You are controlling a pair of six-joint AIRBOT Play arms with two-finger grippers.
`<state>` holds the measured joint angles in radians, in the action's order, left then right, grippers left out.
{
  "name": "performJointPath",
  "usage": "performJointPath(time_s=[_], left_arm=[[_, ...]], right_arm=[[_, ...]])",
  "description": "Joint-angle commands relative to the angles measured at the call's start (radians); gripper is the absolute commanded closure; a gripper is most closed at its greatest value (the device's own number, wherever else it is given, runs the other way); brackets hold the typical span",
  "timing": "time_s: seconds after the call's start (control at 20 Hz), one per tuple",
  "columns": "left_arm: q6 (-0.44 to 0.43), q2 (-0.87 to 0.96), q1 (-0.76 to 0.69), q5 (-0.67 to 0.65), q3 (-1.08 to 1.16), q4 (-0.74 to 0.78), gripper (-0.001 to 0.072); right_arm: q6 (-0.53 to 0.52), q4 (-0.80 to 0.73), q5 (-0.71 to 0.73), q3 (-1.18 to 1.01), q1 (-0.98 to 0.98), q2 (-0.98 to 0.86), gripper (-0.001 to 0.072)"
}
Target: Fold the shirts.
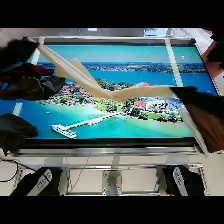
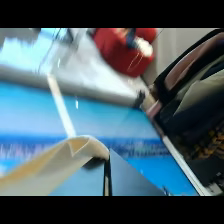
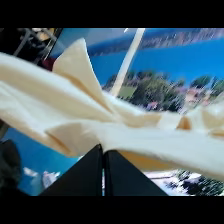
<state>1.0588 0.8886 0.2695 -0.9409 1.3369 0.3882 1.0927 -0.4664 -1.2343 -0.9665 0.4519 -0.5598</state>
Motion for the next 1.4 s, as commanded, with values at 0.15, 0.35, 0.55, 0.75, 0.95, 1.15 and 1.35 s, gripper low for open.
performJointPath(time_s=[0.15, 0.35, 0.55, 0.75, 0.95, 1.15, 1.35], left_arm=[[0.059, -0.254, -0.001, 0.056, 0.220, 0.190, 0.0698], [0.216, -0.246, -0.001, 0.045, 0.268, 0.469, 0.0698], [0.281, -0.094, -0.003, -0.227, 0.254, 0.505, 0.0698], [0.280, 0.124, -0.065, -0.289, 0.111, 0.525, 0.0699], [0.354, 0.379, -0.210, 0.038, -0.044, 0.756, 0.0698], [0.598, 0.613, -0.232, 0.348, -0.042, 0.833, 0.0698], [0.651, 0.678, -0.232, 0.486, -0.040, 0.847, 0.0698]], right_arm=[[0.044, -0.169, 0.012, -0.480, 0.152, 0.103, 0.0688], [0.035, -0.245, 0.188, -0.673, 0.152, -0.013, 0.0689], [-0.001, 0.019, 0.084, -0.705, 0.146, -0.272, 0.0688], [-0.002, -0.088, -0.013, -0.685, -0.028, -0.561, 0.0688], [0.015, -0.379, 0.117, -0.581, -0.257, -0.824, 0.0687], [0.043, -0.383, 0.333, -0.561, -0.308, -1.046, 0.0688], [0.066, -0.383, 0.457, -0.561, -0.265, -1.114, 0.0688]])
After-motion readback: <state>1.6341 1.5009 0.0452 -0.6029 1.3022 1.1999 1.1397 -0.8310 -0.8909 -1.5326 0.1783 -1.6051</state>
